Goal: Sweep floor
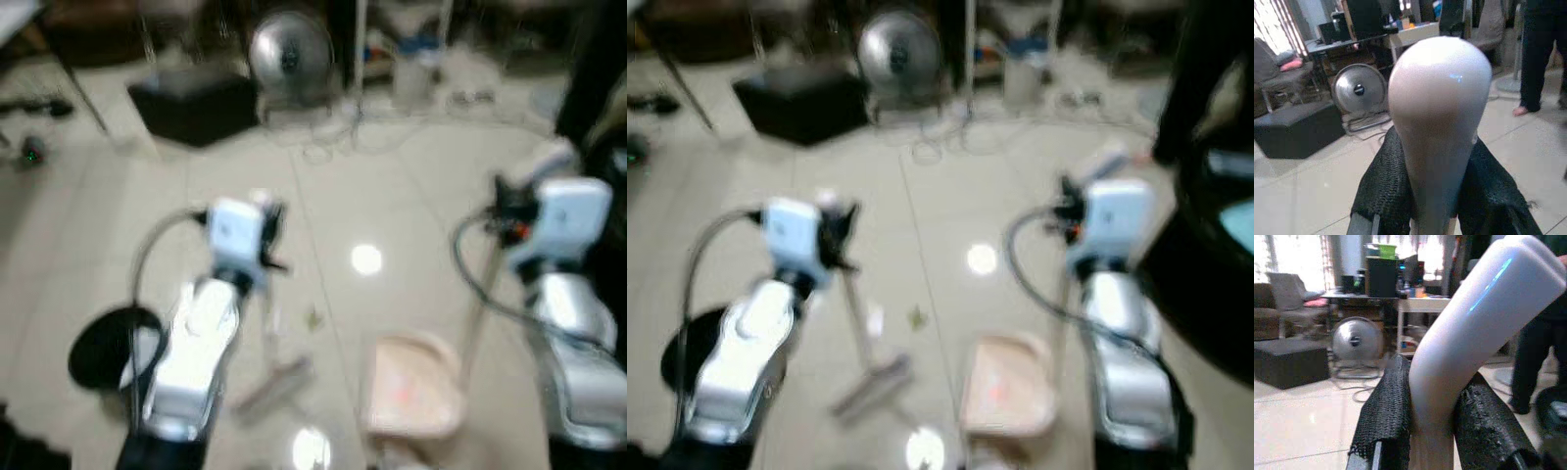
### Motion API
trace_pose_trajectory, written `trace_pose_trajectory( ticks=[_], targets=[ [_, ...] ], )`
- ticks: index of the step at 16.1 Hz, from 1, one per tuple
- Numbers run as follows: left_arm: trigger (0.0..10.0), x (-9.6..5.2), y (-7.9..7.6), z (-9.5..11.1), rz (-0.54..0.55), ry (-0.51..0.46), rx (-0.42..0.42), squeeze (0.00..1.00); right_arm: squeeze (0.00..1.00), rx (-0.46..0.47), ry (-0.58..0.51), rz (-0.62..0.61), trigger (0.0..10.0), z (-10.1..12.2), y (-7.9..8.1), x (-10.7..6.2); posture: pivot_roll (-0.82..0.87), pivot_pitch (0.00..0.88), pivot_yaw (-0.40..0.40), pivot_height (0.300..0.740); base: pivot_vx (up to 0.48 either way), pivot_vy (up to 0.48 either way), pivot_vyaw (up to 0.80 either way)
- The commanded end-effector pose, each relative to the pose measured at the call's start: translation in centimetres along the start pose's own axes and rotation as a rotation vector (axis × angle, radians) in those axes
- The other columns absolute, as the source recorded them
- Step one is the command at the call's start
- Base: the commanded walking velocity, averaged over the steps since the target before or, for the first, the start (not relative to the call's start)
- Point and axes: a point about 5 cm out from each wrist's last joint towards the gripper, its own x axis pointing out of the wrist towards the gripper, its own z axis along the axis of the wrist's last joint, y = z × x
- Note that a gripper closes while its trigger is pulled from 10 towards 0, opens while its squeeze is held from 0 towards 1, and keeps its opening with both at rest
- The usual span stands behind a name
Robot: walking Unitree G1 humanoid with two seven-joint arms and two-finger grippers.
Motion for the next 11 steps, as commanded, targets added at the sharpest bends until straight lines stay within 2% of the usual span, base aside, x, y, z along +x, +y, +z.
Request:
trace_pose_trajectory(
  ticks=[1, 9, 11],
  targets=[
    [10.0, 0.09, 0.91, 0.98, 0.039, -0.051, 0.027, 0.0, 0.0, 0.017, -0.072, 0.029, 10.0, 1.33, 0.78, 0.22, -0.06, 0.063, 0.041, 0.74, 0.442, 0.0, 0.0],
    [10.0, 0.37, 1.11, 0.98, 0.065, -0.054, 0.031, 0.0, 0.0, 0.008, -0.074, 0.017, 10.0, 1.22, 0.42, 0.28, -0.06, 0.062, 0.047, 0.74, 0.442, 0.0, 0.0],
    [10.0, 0.48, 1.52, 0.87, 0.122, -0.044, 0.053, 0.0, 0.0, 0.011, -0.077, 0.013, 10.0, 1.23, 0.4, 0.28, -0.06, 0.065, 0.047, 0.74, 0.437, 0.0, 0.0]
  ],
)
